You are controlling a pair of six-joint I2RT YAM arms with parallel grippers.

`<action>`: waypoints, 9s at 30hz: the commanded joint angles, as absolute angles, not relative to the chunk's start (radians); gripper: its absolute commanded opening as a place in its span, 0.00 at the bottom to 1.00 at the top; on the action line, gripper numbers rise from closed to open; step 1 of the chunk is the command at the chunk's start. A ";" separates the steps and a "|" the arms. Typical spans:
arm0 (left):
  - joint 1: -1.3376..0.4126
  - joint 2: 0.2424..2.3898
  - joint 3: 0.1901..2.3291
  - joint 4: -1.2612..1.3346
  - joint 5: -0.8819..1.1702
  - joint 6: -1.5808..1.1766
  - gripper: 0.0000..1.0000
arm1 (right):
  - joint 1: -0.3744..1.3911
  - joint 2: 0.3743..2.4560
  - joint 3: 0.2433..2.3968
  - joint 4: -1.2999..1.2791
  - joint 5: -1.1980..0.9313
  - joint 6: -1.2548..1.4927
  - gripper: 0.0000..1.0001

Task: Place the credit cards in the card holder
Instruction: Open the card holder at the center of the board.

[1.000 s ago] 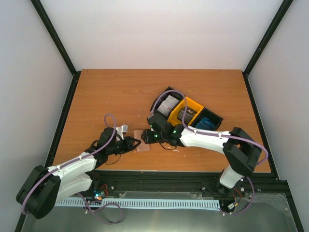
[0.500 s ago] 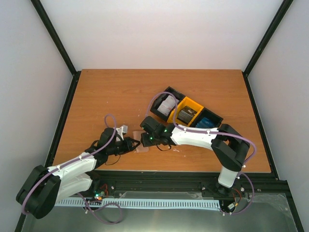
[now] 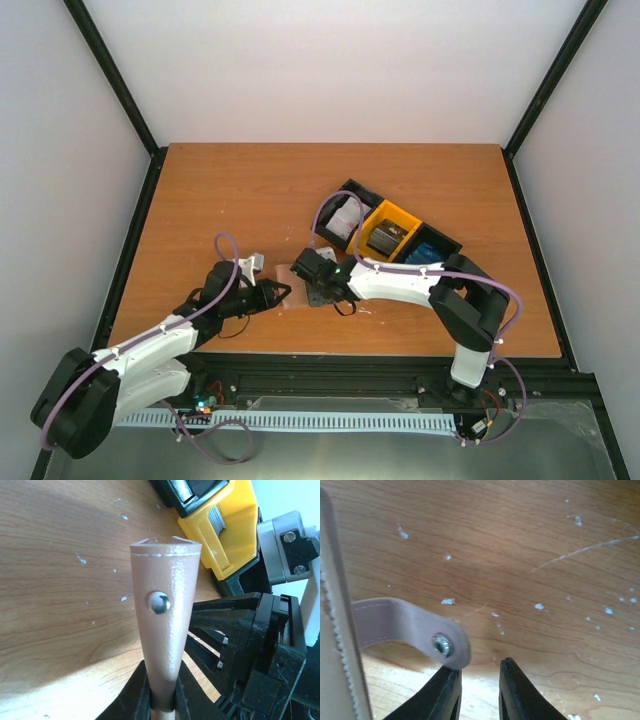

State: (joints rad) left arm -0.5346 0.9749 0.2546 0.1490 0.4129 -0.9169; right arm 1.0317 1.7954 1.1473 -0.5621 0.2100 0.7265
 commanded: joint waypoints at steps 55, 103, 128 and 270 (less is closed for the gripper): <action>-0.532 0.967 0.350 0.109 0.459 -0.886 0.26 | 0.914 1.587 0.962 -0.244 -0.052 0.654 0.03; -0.532 1.231 0.467 0.079 0.413 -0.726 0.68 | 0.911 1.562 1.012 -0.425 0.010 0.624 0.03; -0.532 1.302 0.532 0.016 0.387 -0.655 0.44 | 0.905 1.546 0.985 -0.363 -0.020 0.602 0.03; -0.604 1.497 0.674 0.040 0.502 -0.716 0.01 | 0.750 1.328 0.753 -0.284 -0.038 0.659 0.33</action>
State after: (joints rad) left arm -0.5961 1.5394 0.6792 0.1143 0.5896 -0.7425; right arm 0.7555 1.3113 0.6998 -0.1493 -0.1814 0.6510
